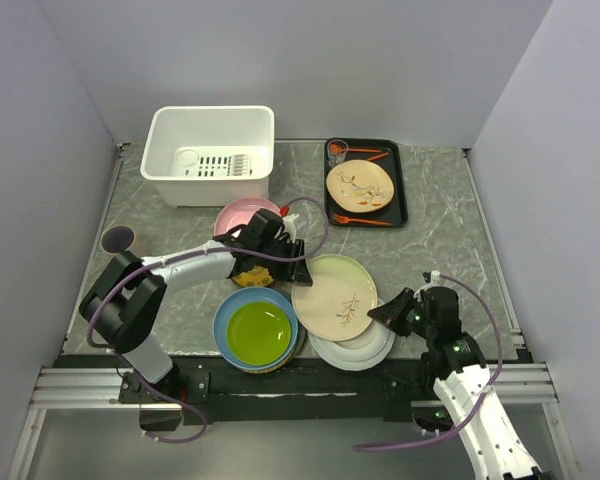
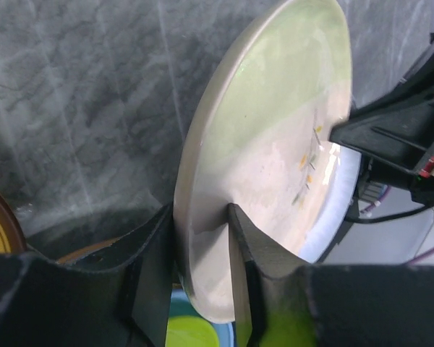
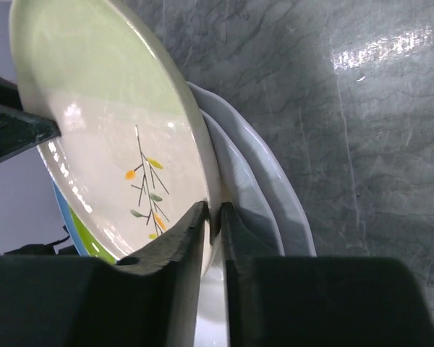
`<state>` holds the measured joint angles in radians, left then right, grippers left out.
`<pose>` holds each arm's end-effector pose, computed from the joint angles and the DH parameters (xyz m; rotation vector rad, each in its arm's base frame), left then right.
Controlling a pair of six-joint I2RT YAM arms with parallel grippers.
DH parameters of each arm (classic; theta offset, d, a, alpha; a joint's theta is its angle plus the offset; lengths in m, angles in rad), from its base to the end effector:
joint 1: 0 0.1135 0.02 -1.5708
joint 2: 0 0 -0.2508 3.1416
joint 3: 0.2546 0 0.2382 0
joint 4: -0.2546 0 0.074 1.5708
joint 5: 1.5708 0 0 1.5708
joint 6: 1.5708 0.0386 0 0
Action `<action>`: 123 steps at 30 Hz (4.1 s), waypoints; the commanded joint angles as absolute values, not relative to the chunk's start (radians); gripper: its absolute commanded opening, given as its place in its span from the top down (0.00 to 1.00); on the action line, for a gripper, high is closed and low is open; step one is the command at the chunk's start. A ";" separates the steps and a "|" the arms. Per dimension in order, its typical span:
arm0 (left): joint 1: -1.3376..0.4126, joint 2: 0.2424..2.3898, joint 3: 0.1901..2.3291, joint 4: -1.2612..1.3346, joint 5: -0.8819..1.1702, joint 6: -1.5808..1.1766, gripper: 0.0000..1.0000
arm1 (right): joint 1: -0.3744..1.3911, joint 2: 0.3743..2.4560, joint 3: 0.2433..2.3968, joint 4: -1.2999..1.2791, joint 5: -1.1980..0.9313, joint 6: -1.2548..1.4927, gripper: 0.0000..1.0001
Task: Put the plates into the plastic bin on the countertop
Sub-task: Pick up the plate at the center of the board, then place the plate in the plastic bin.
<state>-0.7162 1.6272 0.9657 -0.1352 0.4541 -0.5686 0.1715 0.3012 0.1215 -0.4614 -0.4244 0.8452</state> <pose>0.2370 -0.2287 0.1919 0.4299 2.5394 -1.1005 0.1013 0.0337 0.1404 0.5325 2.2821 1.0072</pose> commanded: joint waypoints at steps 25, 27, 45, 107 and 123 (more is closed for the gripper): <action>-0.785 1.566 0.948 0.025 0.798 -0.569 0.99 | 0.181 0.425 0.166 -0.322 -0.416 0.733 0.76; -0.790 1.577 0.959 0.008 0.807 -0.539 0.99 | 0.181 0.431 0.173 -0.302 -0.407 0.729 0.76; -0.799 1.683 1.015 -0.182 0.769 -0.428 0.99 | 0.181 0.549 0.209 -0.196 -0.437 0.658 0.77; -0.563 1.428 1.104 -0.091 0.597 -0.635 0.99 | 0.181 0.423 0.354 -0.187 -0.385 0.664 0.18; -0.456 1.568 1.301 -0.031 0.660 -0.686 0.99 | 0.181 0.449 0.336 -0.166 -0.414 0.650 0.11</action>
